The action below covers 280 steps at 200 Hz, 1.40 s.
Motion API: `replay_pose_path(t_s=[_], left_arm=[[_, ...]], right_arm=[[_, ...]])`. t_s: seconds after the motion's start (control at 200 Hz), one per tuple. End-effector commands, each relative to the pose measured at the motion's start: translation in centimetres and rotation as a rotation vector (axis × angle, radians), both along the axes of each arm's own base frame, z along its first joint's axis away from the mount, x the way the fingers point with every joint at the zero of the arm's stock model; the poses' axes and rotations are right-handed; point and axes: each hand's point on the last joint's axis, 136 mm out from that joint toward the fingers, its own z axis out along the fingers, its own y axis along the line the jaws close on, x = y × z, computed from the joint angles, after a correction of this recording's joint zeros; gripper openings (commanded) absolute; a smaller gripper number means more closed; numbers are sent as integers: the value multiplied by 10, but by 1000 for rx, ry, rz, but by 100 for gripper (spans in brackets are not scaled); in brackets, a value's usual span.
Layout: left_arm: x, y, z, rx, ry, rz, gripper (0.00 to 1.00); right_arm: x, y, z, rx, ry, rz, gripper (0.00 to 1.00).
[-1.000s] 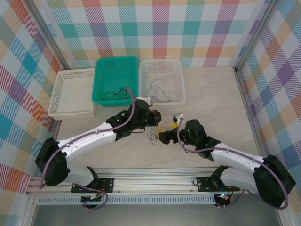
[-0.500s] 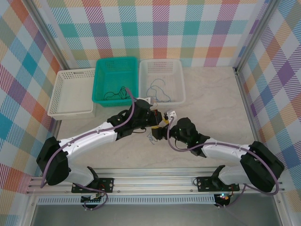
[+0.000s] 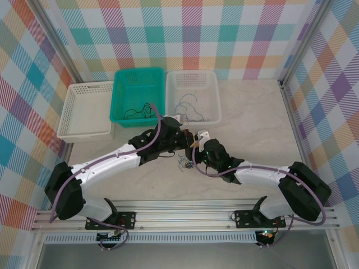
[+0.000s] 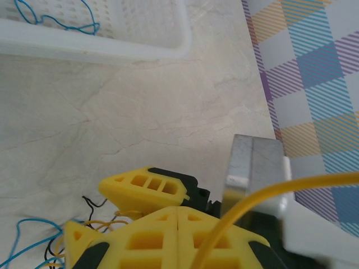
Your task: Untangle the cables
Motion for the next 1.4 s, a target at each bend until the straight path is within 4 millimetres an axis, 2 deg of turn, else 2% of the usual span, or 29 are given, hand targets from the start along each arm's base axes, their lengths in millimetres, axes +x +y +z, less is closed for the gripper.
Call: replay_pose_path(t_s=[0.0,0.085,0.27,0.635,0.655,0.735,1.1,1.395], left_arm=[[3,8,37,-44,-66,13,0],[3,13,48,-55,-89,17,0],[5,28,66,-81,-122,40,0],[4,68,96,-80,-195,110,0],[2,73,91,-55,-180,117,0],[1,84,98,-41,-197,135,0],[-1,153,114,66,-219,324,0],[-9,236,115,188,-202,578,0]], right_arm=[[6,-20,-27,-92,102,-138,39],[7,-36,-48,-159,173,-228,37],[4,-59,-78,-222,271,-342,31],[4,-72,-93,-266,321,-398,31],[4,-72,-93,-268,324,-400,32],[4,-73,-94,-275,331,-404,33],[2,-90,-98,-309,354,-469,33],[-1,-108,-102,-328,377,-525,30]])
